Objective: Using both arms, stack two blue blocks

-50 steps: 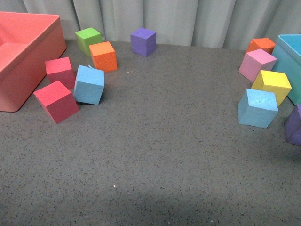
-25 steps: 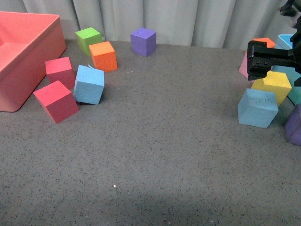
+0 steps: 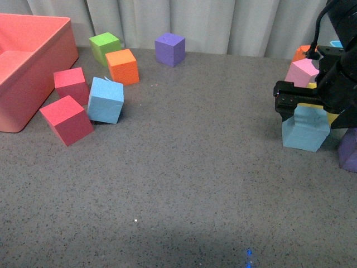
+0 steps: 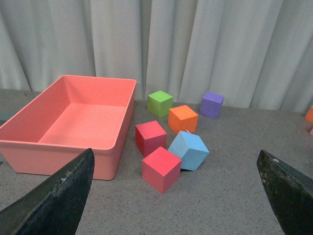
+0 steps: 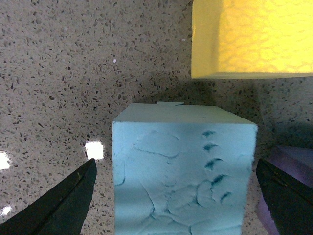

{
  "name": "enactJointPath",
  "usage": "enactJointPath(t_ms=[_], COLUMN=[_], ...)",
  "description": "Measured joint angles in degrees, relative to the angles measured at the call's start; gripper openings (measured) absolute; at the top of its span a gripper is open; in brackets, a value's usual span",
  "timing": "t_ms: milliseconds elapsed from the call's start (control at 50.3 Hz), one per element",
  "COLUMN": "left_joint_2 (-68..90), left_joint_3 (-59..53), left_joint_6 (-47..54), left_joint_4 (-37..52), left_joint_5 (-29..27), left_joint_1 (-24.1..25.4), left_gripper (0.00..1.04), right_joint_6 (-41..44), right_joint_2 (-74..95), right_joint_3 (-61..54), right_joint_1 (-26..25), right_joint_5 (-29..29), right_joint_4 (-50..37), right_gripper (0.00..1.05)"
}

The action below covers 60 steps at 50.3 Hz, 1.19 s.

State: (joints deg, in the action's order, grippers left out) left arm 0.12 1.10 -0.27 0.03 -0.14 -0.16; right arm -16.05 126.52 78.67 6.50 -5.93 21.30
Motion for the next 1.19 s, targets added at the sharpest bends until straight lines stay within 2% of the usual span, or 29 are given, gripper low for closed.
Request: enactJointPath(t_ms=[139,417,537,755,934,1193], left_joint_2=[0.00,0.00,0.00,0.00,0.00,0.00], left_joint_3=[0.00,0.00,0.00,0.00,0.00,0.00], left_joint_6=[0.00,0.00,0.00,0.00,0.00,0.00], left_joint_4=[0.00,0.00,0.00,0.00,0.00,0.00], left_joint_5=[0.00,0.00,0.00,0.00,0.00,0.00], left_joint_1=[0.00,0.00,0.00,0.00,0.00,0.00], left_gripper=[0.98,0.98,0.98,0.98,0.98,0.98], right_joint_6=[-0.28,-1.38,-1.75,-1.01,0.57,1.01], right_joint_2=[2.54,4.85,4.85,3.91,3.06,6.88], right_joint_3=[1.95,3.26,3.30,3.23,6.23,14.51], right_joint_1=[0.46,0.66,0.61,1.70,6.54,12.81], right_joint_5=[0.20,-1.07,-0.42,2.67,5.53,5.86], right_joint_4=[1.38,4.57,4.33,2.99,3.28,5.51], right_gripper=[0.95,0.60,0.52,0.48,0.48,0.48])
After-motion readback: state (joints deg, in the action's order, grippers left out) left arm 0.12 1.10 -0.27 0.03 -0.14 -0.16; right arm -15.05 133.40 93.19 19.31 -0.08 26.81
